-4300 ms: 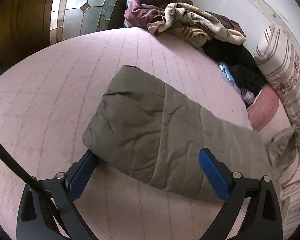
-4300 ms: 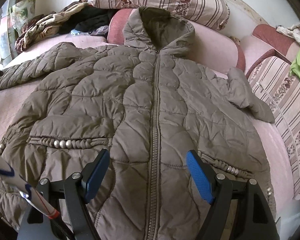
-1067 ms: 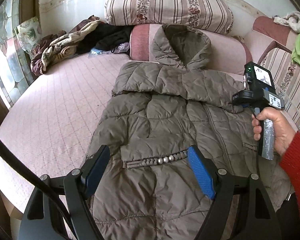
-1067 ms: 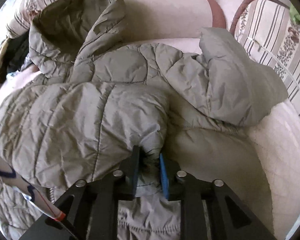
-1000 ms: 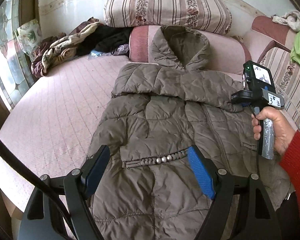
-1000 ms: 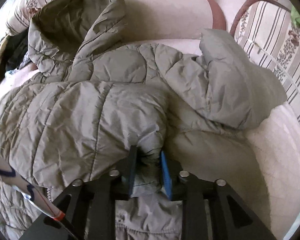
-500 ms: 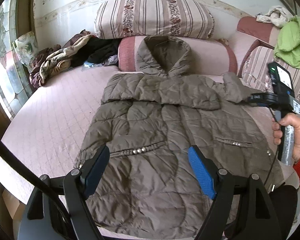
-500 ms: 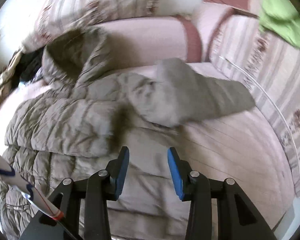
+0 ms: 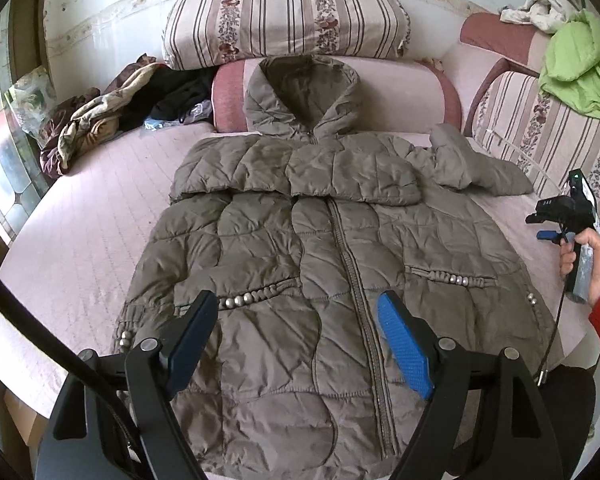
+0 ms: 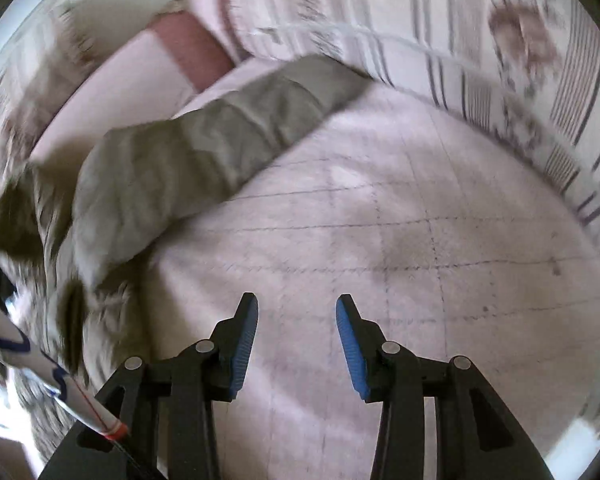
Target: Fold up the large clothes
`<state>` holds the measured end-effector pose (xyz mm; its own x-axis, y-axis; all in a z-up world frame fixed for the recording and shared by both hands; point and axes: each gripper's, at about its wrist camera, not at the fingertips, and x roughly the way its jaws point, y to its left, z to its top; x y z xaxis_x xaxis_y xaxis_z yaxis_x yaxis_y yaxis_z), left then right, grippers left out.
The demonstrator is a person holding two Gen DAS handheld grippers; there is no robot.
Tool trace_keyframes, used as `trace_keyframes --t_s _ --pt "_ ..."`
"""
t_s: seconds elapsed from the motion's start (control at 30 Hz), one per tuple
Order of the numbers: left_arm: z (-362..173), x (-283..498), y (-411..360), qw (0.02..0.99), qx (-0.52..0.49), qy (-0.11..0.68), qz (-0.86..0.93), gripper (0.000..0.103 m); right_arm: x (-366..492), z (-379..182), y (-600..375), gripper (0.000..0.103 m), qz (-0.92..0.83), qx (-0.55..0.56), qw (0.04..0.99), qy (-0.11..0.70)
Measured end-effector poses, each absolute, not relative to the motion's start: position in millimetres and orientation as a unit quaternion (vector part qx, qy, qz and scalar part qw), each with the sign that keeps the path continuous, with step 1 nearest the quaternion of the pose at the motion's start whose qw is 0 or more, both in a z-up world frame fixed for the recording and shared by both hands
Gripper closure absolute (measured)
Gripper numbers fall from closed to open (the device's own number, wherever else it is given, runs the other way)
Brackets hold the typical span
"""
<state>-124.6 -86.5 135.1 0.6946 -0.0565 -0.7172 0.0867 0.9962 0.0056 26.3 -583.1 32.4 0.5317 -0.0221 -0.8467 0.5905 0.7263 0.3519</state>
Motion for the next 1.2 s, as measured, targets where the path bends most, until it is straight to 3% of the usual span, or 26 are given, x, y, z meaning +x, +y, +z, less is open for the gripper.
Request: trace_keyframes --t_s 0.37,0.53,0.77,0.8,0.83,0.9,1.2 --pt "99.8 -80.3 -98.8 0.905 0.038 0.422 -0.023 0.022 119.4 8.8 -616.7 0.059 -0.174 0.372 0.807 0.424" --pt "83.4 -63.8 -101.7 0.897 0.041 0.439 -0.017 0.022 151.1 6.5 -639.5 0.051 -0.188 0.402 0.804 0.396" --pt "71.3 -52.1 -104.3 0.893 0.054 0.447 -0.009 0.022 170.7 -1.2 -671.0 0.051 -0.201 0.451 0.79 0.364" --pt "70.2 -51.3 -103.6 0.892 0.054 0.449 -0.007 0.022 174.4 0.5 -672.4 0.057 -0.204 0.447 0.79 0.367" --pt "69.7 -50.6 -103.0 0.892 0.053 0.449 -0.006 0.022 176.9 3.1 -671.5 0.073 -0.215 0.432 0.792 0.375" --pt "68.2 -50.9 -101.0 0.891 0.05 0.451 -0.005 0.022 177.3 10.1 -672.2 0.09 -0.221 0.407 0.799 0.384" --pt "73.2 -71.1 -91.8 0.898 0.034 0.438 -0.015 0.022 162.1 116.2 -629.1 0.096 -0.224 0.293 0.864 0.342"
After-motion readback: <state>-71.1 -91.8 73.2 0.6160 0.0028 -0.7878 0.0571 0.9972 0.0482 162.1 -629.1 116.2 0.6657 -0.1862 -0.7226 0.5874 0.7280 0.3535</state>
